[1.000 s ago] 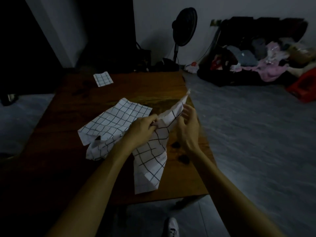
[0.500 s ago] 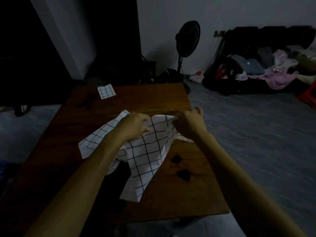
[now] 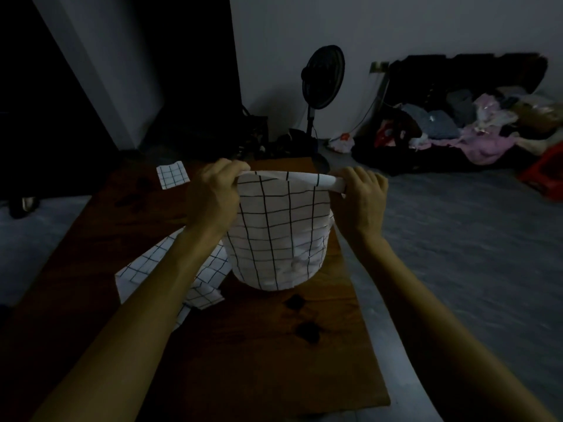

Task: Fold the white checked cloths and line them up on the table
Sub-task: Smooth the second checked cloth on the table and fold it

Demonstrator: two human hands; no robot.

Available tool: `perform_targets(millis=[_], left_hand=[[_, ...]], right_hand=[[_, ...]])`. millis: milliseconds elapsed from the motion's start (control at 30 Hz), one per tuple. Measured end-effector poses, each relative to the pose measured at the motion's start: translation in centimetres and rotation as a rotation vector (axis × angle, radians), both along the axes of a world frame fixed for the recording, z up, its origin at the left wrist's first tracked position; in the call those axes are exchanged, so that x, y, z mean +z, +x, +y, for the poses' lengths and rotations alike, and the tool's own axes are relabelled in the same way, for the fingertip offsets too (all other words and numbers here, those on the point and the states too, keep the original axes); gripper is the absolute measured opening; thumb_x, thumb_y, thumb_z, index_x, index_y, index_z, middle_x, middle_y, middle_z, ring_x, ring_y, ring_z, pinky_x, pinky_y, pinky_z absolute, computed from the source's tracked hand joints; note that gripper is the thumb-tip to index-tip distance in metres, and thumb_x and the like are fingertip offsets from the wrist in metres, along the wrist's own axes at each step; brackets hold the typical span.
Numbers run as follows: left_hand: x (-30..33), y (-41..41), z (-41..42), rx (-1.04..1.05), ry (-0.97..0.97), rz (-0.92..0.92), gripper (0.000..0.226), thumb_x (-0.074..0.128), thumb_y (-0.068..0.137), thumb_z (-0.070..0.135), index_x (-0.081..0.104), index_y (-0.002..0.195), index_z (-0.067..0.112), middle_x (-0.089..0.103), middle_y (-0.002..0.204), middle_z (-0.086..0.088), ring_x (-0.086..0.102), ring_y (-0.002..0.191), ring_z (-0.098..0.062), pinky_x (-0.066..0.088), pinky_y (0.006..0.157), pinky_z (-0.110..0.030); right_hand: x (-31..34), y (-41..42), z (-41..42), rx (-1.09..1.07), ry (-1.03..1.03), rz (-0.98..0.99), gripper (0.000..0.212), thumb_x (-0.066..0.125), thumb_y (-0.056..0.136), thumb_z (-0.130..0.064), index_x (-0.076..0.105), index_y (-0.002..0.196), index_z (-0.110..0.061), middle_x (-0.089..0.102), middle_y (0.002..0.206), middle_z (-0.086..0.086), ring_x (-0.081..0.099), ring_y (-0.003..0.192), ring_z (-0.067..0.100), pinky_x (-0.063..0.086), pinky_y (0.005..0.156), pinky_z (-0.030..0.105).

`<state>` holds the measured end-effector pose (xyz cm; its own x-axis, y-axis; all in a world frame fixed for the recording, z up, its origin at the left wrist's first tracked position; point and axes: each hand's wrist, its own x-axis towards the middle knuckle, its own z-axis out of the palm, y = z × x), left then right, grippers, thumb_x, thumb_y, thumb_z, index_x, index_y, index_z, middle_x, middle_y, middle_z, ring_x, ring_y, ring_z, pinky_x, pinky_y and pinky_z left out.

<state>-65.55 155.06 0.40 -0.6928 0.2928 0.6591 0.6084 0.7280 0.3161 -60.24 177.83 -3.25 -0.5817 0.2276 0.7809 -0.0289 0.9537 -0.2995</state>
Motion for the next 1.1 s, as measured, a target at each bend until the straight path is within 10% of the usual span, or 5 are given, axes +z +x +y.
perform_targets(millis=[833,1100], left_hand=[[-13.8,15.5,-12.3,-0.165,-0.360,-0.540,0.018,0.052,0.090,0.010,0.068,0.096,0.011,0.062,0.098,-0.010,0.056,0.091,-0.028,0.042,0.069,-0.032],[-16.3,17.1,-13.0,-0.126,-0.486,-0.719,0.024,0.051,0.088,0.008,0.069,0.101,0.018,0.064,0.105,-0.006,0.058,0.092,-0.023,0.049,0.078,-0.034]], right_hand=[[-13.8,21.8,-9.7,-0.007,-0.015,-0.636,0.010,0.072,0.077,-0.017,0.065,0.082,-0.022,0.066,0.079,-0.002,0.060,0.084,0.020,0.033,0.099,0.047],[-16.0,23.7,-10.3,0.024,-0.049,-0.894,0.006,0.067,0.084,-0.027,0.064,0.087,-0.023,0.060,0.076,-0.006,0.052,0.071,0.010,0.048,0.084,0.038]])
